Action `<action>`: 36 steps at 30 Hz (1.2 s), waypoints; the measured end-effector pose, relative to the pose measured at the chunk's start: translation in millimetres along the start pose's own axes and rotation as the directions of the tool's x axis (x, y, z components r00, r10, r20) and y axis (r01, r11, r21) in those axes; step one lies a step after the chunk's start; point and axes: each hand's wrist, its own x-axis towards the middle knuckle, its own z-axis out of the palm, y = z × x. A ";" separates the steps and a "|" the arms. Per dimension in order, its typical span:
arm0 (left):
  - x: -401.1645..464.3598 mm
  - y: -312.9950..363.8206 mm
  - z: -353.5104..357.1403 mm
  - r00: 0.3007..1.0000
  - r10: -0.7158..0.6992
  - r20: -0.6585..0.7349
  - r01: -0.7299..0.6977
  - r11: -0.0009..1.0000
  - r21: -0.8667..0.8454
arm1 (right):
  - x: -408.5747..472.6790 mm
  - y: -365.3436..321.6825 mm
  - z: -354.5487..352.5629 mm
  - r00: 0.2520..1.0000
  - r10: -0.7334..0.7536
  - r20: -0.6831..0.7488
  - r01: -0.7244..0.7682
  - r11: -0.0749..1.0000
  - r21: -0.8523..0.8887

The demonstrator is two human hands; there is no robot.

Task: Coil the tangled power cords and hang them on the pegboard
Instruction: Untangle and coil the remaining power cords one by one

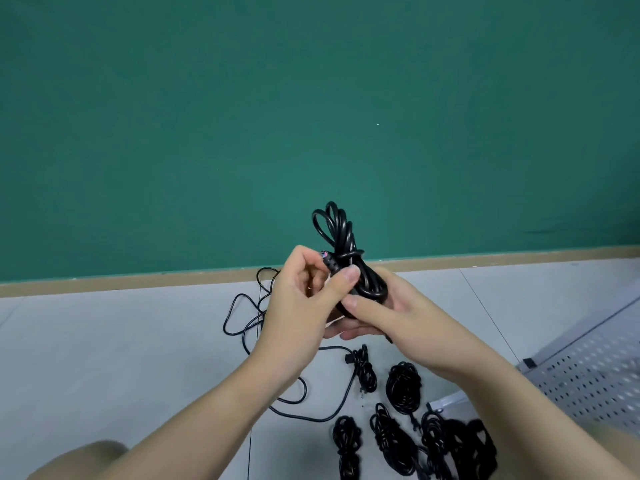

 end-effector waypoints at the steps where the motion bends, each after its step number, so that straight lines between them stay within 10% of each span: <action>1: -0.1 2.1 -2.1 0.999 0.018 0.031 -0.019 0.999 0.033 | -1.5 -2.7 -1.1 1.000 -0.005 0.018 0.005 1.000 0.013; 11: 5.0 16.3 -27.0 0.919 -0.197 0.343 0.214 0.977 -0.012 | -22.7 -1.2 -7.8 0.998 0.036 0.053 -0.036 0.999 0.003; 36: -6.3 21.3 -16.3 0.947 0.122 0.297 -0.191 0.957 0.217 | -42.2 -7.8 2.2 0.996 -0.062 -0.070 0.058 0.996 -0.069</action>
